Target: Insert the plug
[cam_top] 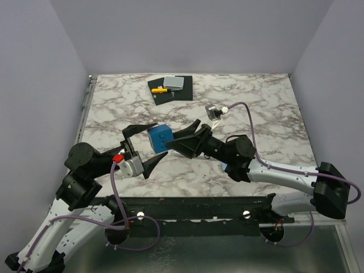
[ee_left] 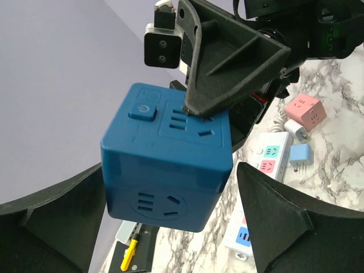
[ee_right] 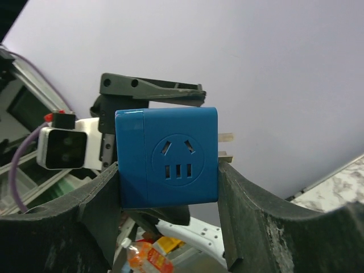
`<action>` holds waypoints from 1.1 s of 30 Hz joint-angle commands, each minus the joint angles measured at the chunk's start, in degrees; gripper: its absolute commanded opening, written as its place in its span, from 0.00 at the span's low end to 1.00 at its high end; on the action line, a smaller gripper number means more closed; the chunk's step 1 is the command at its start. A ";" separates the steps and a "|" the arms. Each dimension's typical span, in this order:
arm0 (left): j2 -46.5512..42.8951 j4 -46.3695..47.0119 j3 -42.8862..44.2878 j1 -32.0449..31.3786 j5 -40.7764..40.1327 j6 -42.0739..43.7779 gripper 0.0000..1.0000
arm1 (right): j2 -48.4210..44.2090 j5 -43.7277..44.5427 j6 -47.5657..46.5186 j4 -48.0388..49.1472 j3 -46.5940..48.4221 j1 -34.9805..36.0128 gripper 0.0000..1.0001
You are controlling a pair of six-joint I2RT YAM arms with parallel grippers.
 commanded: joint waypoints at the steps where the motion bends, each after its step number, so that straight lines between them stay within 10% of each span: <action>1: -0.82 0.48 0.29 0.21 2.41 2.00 0.91 | 1.49 -5.22 6.22 8.27 2.90 -1.20 0.11; 12: -0.19 1.20 1.51 0.21 1.00 5.05 0.41 | 4.12 -7.53 7.69 5.58 4.53 -1.65 0.16; 17: -0.28 1.21 1.07 0.22 0.26 5.84 0.28 | -1.37 -4.38 -2.87 -17.42 7.91 -2.40 0.69; 21: -0.26 -2.62 -0.63 0.22 -2.49 11.40 0.00 | -9.01 4.81 -18.65 -42.30 14.96 -2.43 0.98; 33: 11.99 -8.90 -1.34 0.14 -15.86 21.94 0.00 | -3.26 17.68 -32.58 -69.22 27.56 1.50 1.00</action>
